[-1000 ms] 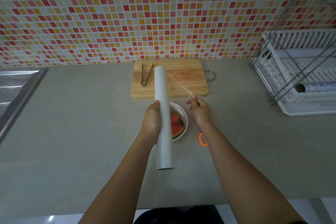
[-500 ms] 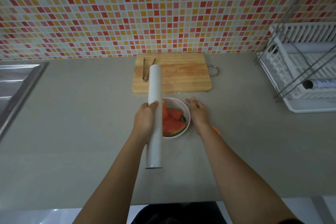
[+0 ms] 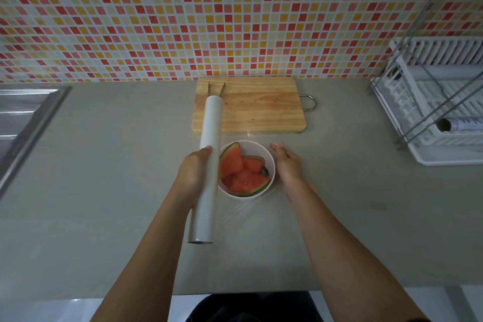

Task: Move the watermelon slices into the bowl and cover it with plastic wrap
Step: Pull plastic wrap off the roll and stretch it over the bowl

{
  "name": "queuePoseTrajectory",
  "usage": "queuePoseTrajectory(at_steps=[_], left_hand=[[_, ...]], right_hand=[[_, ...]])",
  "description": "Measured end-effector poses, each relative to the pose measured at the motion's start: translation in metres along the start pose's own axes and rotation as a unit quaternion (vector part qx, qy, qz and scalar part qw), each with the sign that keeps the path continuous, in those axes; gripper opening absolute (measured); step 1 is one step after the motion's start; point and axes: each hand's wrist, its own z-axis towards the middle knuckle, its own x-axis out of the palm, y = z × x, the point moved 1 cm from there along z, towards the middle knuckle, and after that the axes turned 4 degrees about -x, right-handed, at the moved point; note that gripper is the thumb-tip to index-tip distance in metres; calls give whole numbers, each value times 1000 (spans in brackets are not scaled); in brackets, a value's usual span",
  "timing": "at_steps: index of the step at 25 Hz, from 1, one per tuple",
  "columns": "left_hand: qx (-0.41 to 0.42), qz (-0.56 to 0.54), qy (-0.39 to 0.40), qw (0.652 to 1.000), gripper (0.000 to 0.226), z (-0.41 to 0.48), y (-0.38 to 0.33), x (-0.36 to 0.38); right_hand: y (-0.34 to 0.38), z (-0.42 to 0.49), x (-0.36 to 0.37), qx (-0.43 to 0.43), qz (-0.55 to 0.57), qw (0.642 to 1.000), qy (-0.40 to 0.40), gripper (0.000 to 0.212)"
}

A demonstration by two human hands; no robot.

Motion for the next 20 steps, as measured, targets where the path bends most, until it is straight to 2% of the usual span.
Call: queuePoseTrajectory(at_steps=[5,10,13,18,20], left_hand=[[95,168,-74,978,55,1,6,-3],[85,162,-103,978,50,10,17,-6],[62,129,-89,986,50,15,26,-9],[74,95,-75,990,40,19,31,-7],[69,74,-66,993,39,19,32,-7]], right_hand=[[-2,-3,3,1,16,1000,-4,40],[-1,-4,6,11,30,999,-11,39],[-1,-3,7,29,43,998,-20,36],[0,-4,19,151,130,980,-9,41],[3,-5,24,161,146,976,-30,40]])
